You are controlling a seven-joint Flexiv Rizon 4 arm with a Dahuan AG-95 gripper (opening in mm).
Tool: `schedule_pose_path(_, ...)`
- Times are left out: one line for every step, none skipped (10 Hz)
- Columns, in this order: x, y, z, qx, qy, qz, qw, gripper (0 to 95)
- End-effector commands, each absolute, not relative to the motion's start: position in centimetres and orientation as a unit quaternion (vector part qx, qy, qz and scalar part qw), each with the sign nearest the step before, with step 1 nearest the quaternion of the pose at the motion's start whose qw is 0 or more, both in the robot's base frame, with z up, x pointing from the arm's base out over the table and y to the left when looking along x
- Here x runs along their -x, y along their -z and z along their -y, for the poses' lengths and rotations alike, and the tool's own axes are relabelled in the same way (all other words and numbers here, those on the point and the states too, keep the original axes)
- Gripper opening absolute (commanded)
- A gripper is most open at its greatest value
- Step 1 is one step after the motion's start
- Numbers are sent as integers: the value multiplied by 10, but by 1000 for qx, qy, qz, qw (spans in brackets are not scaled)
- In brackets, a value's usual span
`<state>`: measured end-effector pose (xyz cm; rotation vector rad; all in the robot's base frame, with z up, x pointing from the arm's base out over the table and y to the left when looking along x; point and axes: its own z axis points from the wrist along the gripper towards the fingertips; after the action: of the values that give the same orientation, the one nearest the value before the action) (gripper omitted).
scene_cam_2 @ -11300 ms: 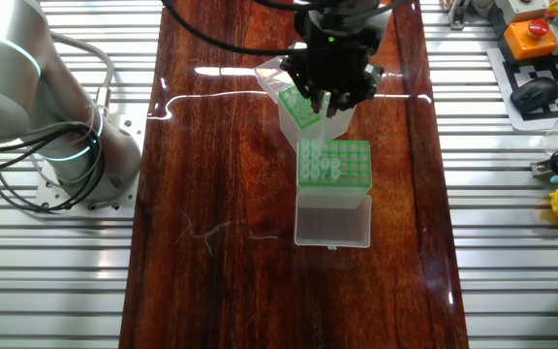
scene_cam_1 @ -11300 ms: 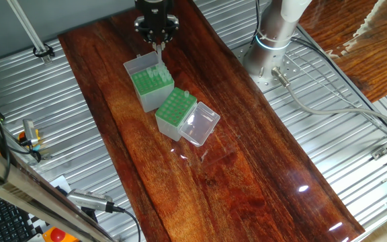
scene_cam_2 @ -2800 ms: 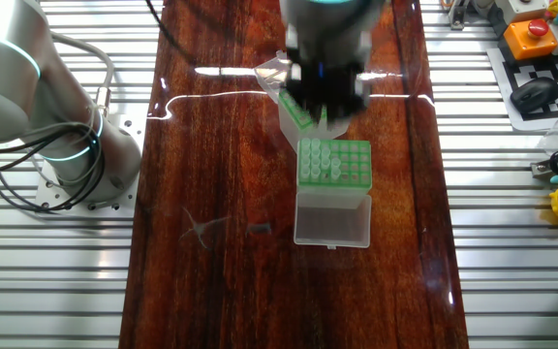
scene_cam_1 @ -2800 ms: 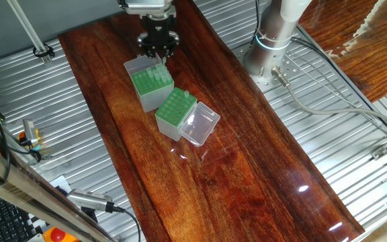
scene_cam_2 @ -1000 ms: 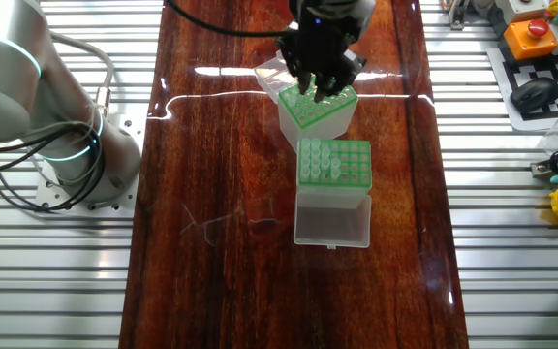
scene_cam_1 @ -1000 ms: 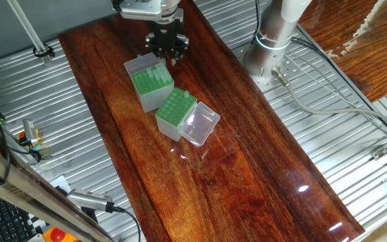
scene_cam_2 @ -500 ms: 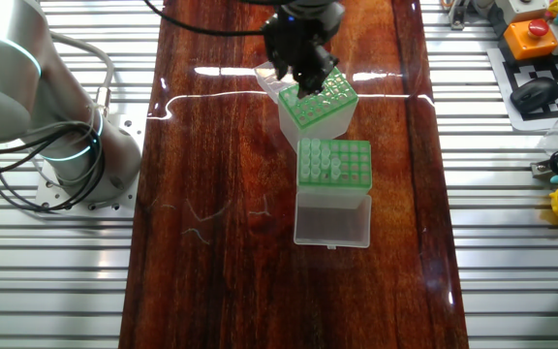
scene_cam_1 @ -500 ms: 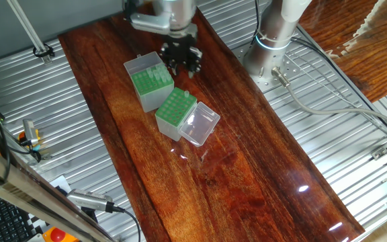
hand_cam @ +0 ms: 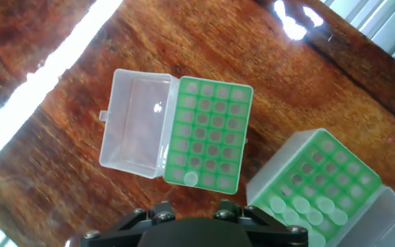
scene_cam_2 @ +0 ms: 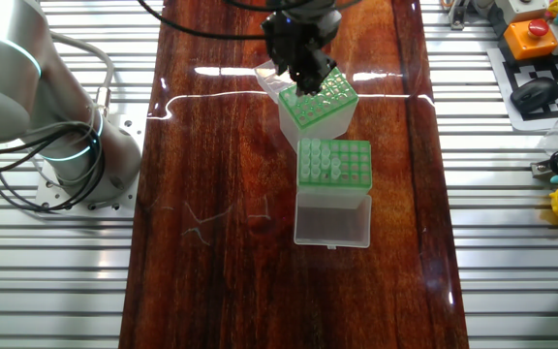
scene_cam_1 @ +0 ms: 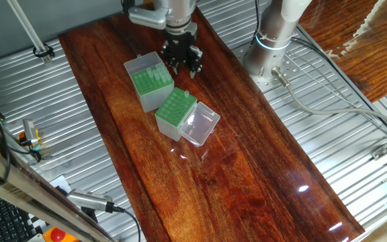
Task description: Transfer all large pipette tips from one holder to another
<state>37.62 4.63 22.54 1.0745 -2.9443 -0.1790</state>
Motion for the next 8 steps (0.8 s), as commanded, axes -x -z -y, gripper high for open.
schedule_pose_path(-382, -200, -56, -321, 53, 945, 7, 380)
schedule_pose_path(-384, -190, -58, -318, 51, 947, 8, 380)
schedule_pose_path(-385, -183, -57, -319, 47, 947, 10, 380)
schedule_pose_path(-386, -179, -56, -318, 46, 947, 11, 380)
schedule_pose_path(-386, -174, -56, -321, 43, 946, 14, 380)
schedule_pose_path(-386, -170, -55, -322, 38, 946, 16, 380)
schedule_pose_path(-386, -167, -55, -323, 36, 946, 16, 380)
schedule_pose_path(-385, -166, -55, -323, 34, 946, 17, 380)
